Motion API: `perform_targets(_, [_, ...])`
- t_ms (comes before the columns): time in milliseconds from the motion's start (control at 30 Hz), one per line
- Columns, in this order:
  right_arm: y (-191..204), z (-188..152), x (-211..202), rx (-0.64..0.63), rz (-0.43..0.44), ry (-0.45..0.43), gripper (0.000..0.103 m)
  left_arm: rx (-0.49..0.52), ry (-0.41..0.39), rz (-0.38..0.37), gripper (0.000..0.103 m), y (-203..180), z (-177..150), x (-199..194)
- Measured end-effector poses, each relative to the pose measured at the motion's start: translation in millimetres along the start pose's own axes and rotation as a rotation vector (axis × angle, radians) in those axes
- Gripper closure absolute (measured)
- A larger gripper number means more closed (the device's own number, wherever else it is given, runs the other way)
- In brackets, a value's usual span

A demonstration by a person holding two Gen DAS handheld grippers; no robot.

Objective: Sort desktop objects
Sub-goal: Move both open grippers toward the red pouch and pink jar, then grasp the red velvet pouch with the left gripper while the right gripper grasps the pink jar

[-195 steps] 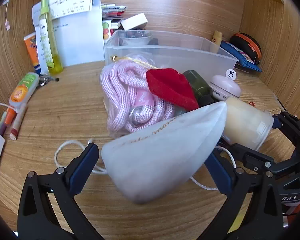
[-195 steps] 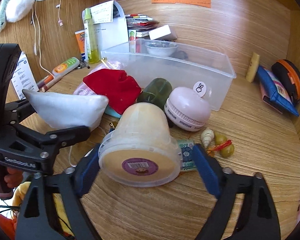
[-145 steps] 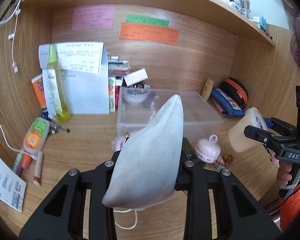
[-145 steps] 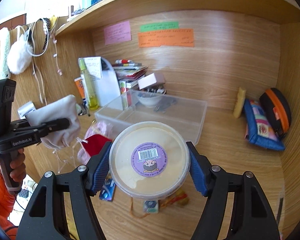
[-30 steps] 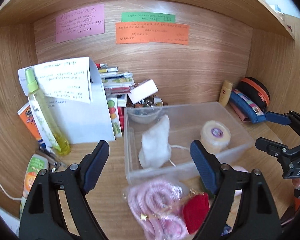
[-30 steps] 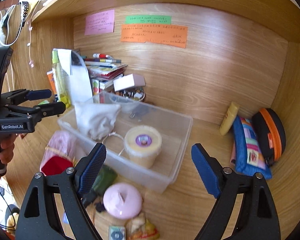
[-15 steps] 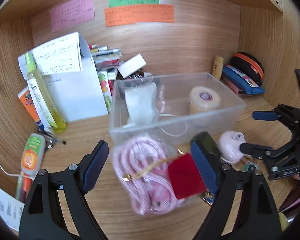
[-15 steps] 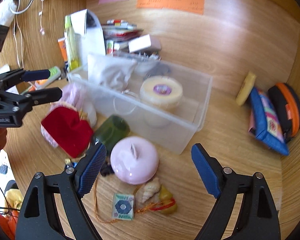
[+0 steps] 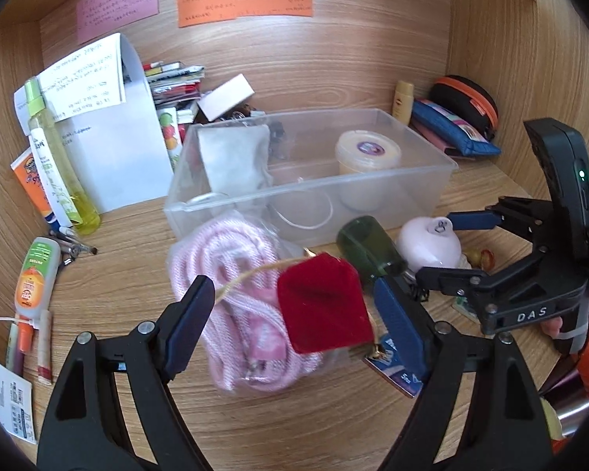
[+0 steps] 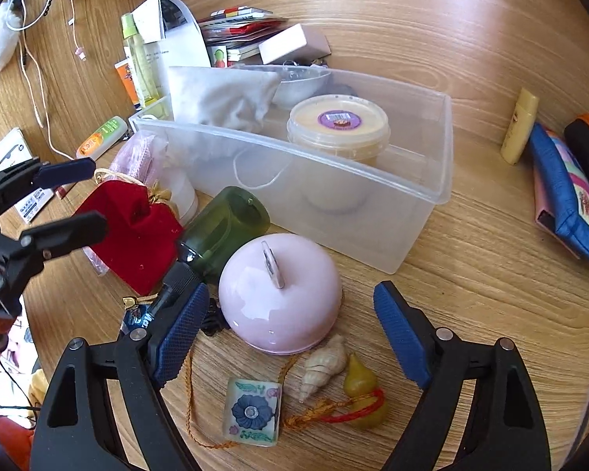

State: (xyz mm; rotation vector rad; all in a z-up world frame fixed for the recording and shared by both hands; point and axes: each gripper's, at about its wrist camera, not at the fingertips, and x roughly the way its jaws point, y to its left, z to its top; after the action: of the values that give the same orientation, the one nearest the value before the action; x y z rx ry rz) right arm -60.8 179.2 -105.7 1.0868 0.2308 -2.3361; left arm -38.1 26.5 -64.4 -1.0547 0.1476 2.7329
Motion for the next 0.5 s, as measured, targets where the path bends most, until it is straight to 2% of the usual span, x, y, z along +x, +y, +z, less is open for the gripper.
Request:
perform_targets(33, [0.4,-1.1,-0.1,-0.003,0.001,0.000,0.022,0.005,0.004,-0.003,0.030,-2.1,-0.6,1.3])
perform_targets(100, [2.3,-2.1,0.7,-0.012,0.006,-0.001,0.028,0.003,0.013,-0.013,0.035,-3.9,-0.8,3.4])
perform_targets(267, [-0.7,-1.6,4.1,-0.002,0.036,0.007,0.031,-0.003,0.010,-0.025,0.035,-5.4,-0.9,4.6])
perform_targets(500, [-3.6,-1.1,5.3,0.025,0.065,0.008,0.042,0.000,0.015,-0.080,0.041,-14.2,-5.2,-1.1])
